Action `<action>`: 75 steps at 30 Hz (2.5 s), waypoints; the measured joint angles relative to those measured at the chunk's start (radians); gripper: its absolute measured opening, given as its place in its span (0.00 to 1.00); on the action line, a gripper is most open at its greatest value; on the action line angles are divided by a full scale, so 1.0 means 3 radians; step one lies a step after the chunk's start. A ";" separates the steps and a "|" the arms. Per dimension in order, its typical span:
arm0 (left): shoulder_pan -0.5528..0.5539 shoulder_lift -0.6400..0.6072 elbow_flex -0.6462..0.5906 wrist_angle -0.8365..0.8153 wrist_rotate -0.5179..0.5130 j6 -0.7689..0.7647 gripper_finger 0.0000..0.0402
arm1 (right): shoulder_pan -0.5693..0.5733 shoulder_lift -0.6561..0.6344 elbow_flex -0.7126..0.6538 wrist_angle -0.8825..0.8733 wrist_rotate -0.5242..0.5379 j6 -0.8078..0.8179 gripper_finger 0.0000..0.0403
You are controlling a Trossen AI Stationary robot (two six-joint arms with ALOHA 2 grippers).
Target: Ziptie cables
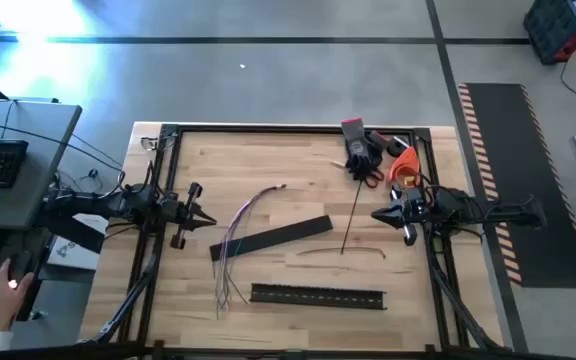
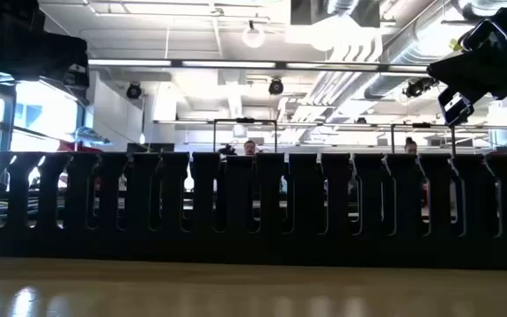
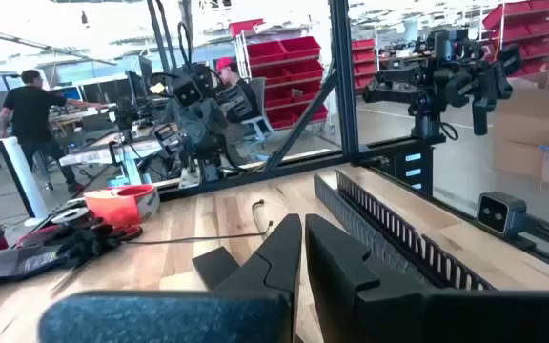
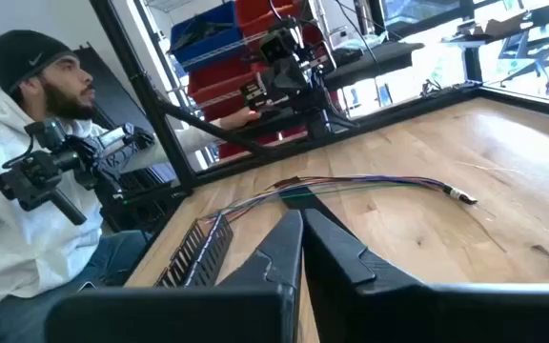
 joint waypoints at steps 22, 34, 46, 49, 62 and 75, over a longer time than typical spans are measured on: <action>0.0000 0.0000 0.0000 0.0000 0.0001 0.0000 0.01 | 0.0000 0.0000 0.0000 0.0000 0.0000 0.0000 0.00; 0.0000 0.0000 0.0000 0.0000 0.0000 0.0000 0.01 | 0.0000 -0.0001 0.0000 -0.0001 0.0000 0.0000 0.00; 0.0000 0.0000 0.0000 0.0000 0.0000 0.0000 0.01 | 0.0000 -0.0001 0.0000 0.0000 0.0000 0.0000 0.00; 0.0000 0.0000 0.0000 0.0000 0.0000 0.0000 0.01 | 0.0000 0.0000 0.0000 0.0000 0.0000 0.0000 0.00; 0.0000 -0.0001 0.0000 0.0077 -0.0405 -0.0059 0.01 | -0.0006 0.0000 -0.0001 0.0600 0.0505 -0.0155 0.00; 0.0001 -0.0001 0.0000 0.0536 -0.0793 -0.0087 0.01 | 0.0497 0.1615 -0.0001 0.1907 0.0077 0.0202 0.00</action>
